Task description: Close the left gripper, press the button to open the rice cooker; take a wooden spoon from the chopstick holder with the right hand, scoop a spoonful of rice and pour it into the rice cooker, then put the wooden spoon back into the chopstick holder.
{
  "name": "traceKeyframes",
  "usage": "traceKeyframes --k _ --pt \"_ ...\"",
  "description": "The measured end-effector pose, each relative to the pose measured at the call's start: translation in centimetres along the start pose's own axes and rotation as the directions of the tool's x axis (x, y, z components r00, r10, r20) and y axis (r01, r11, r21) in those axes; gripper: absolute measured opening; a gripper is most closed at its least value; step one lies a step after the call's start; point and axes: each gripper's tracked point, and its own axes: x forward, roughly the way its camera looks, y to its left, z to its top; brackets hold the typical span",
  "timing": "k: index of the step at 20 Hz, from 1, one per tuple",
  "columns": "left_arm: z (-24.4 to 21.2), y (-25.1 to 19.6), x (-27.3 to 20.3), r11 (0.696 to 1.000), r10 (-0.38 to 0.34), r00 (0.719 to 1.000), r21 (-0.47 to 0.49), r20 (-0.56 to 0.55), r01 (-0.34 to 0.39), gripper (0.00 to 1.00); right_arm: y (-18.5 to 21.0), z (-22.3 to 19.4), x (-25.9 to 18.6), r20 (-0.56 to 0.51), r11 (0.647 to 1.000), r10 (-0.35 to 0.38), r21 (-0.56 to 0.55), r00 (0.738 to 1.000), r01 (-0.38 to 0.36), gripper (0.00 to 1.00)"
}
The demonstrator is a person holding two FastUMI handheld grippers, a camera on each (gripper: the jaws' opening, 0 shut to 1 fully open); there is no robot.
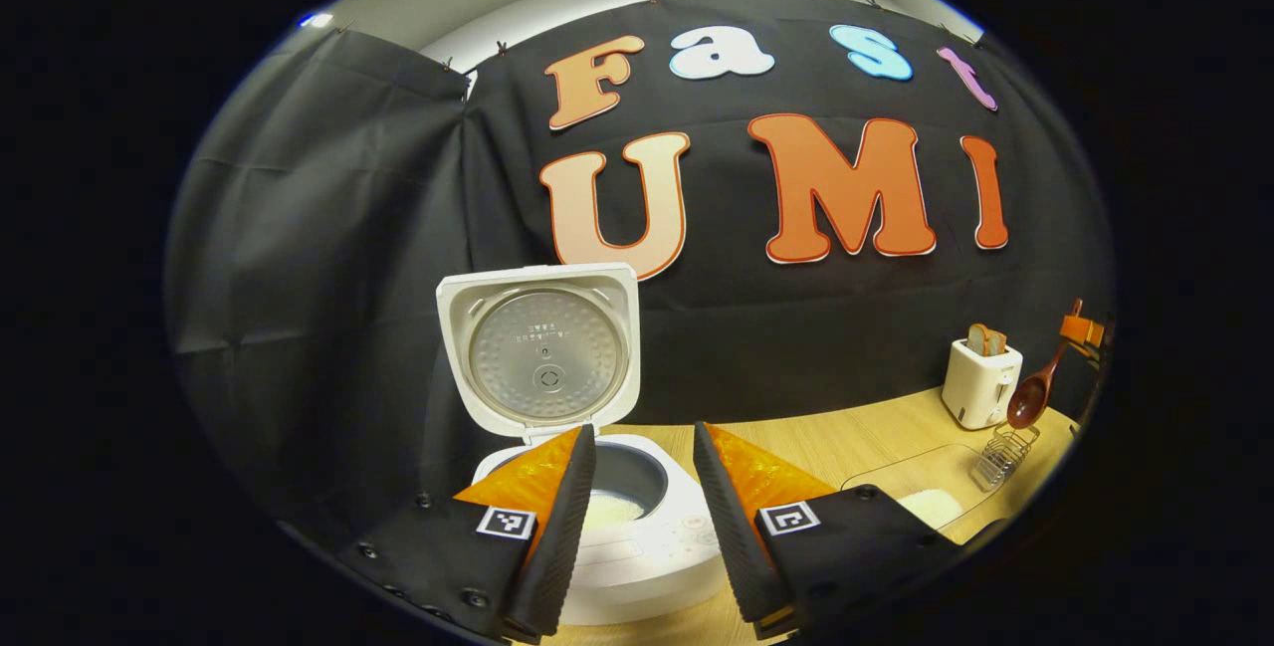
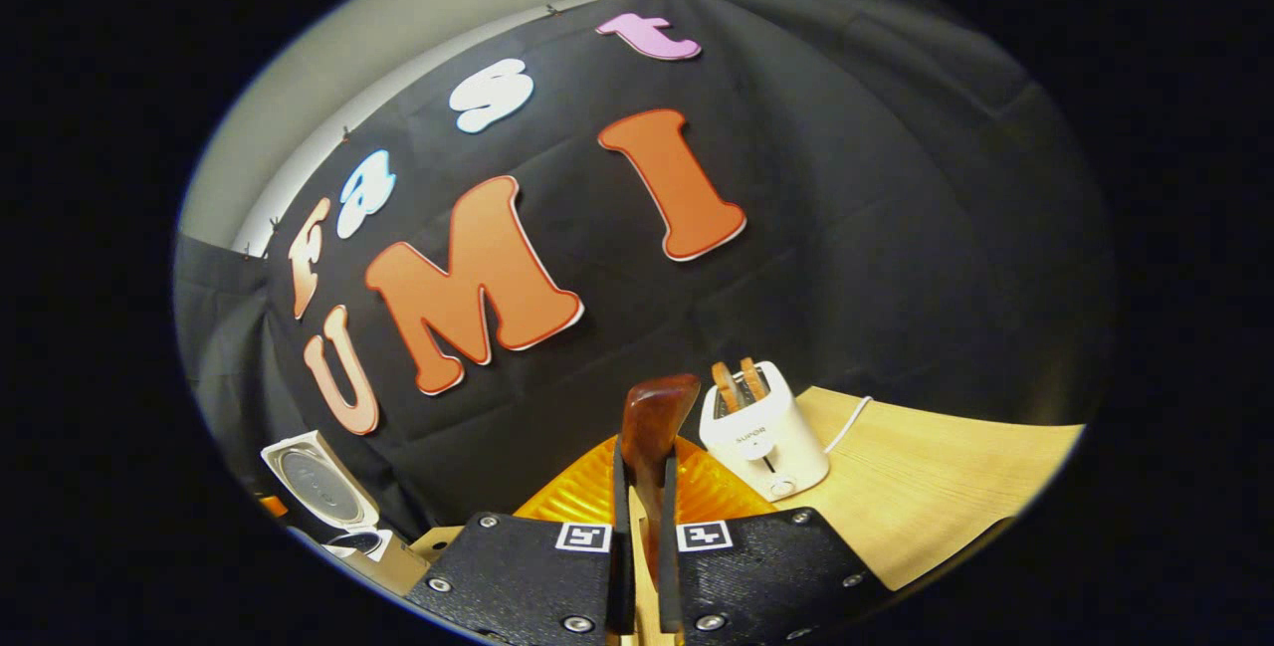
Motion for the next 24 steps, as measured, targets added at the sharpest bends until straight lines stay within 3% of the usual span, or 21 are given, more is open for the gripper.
traceKeyframes --k 7,8,11,12,13,16,17,18,23,24 --pt "-1.6 0.7 0.1 1.0 -0.003 1.0 0.002 -0.017 0.003 0.67 9.2 -2.2 -0.8 -0.049 0.975 0.176 -0.128 0.983 -0.181 0.1" --pt "-1.7 0.8 0.1 1.0 -0.006 1.0 0.003 -0.016 0.006 0.67 10.4 -2.9 -1.1 -0.059 0.968 0.202 -0.142 0.978 -0.209 0.14" --pt "-2.1 1.0 0.0 1.0 -0.01 1.0 -0.006 -0.017 0.01 0.67 13.1 -5.5 -1.2 -0.108 0.944 0.254 -0.189 0.961 -0.271 0.09" --pt "-2.4 1.0 0.1 1.0 -0.013 1.0 -0.008 -0.019 0.013 0.6 13.6 -6.3 -1.3 -0.122 0.936 0.262 -0.211 0.957 -0.283 0.09" --pt "-2.7 1.0 0.1 1.0 -0.016 1.0 -0.012 -0.022 0.015 0.67 14.1 -7.2 -1.4 -0.137 0.924 0.274 -0.236 0.952 -0.3 0.09" --pt "-3.9 1.0 0.3 1.0 -0.022 0.999 -0.019 -0.042 0.021 0.67 15.0 -9.3 -1.5 -0.158 0.883 0.284 -0.342 0.946 -0.322 0.09" --pt "-4.1 1.0 0.4 0.999 -0.023 0.999 -0.024 -0.049 0.022 0.6 15.0 -10.2 -1.3 -0.166 0.866 0.278 -0.382 0.946 -0.321 0.09" --pt "-4.5 0.9 0.4 0.999 -0.028 0.998 -0.028 -0.057 0.026 0.67 15.1 -10.9 -1.2 -0.176 0.852 0.272 -0.413 0.946 -0.322 0.09" --pt "-5.8 0.6 0.8 0.998 -0.045 0.996 -0.047 -0.08 0.041 0.71 15.1 -14.7 -1.0 -0.228 0.754 0.232 -0.572 0.946 -0.323 0.1" --pt "-6.1 0.5 0.9 0.998 -0.048 0.995 -0.047 -0.085 0.044 0.67 15.0 -15.6 -1.1 -0.238 0.733 0.22 -0.599 0.946 -0.321 0.1"
